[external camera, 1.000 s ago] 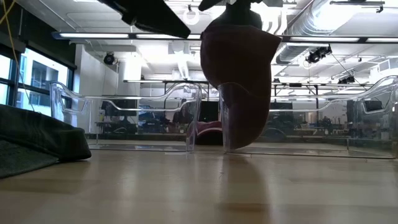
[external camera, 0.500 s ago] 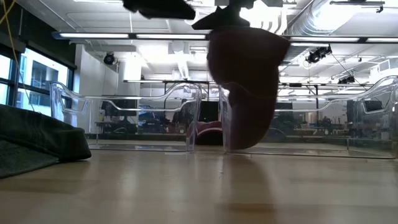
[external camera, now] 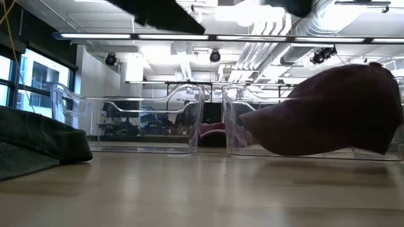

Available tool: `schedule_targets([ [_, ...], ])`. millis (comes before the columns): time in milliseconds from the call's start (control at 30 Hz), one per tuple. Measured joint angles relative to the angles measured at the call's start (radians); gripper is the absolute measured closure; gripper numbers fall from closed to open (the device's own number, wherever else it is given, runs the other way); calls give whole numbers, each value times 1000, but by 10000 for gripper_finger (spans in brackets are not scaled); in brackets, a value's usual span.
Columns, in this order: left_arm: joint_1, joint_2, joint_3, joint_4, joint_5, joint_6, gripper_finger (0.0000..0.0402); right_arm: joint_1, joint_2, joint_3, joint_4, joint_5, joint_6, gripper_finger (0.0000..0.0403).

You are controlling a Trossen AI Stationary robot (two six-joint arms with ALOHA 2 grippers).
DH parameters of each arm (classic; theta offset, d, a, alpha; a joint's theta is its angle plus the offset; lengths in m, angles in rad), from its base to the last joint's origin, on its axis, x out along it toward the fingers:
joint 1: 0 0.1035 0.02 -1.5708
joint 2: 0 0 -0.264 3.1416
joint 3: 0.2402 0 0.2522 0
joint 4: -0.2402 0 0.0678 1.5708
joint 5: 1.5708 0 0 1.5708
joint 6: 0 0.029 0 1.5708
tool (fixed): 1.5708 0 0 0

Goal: Pick & Place hat
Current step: Put the bottom red cap into the right transparent bin

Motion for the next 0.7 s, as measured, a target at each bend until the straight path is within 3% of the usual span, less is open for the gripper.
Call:
schedule_targets([
  [167, 2, -2, 0, -1, 29, -3, 292, 34, -70, 48, -453, -14, 330, 155],
  [333, 2, -2, 0, -46, 48, -11, 292, 67, -54, 51, -727, -97, 501, 156],
  [533, 2, -2, 0, -112, 109, -46, 292, 152, -21, 43, -736, -132, 546, 156],
  [700, 2, -2, 0, -142, 125, -60, 292, 215, -20, -85, -638, -164, 592, 156],
])
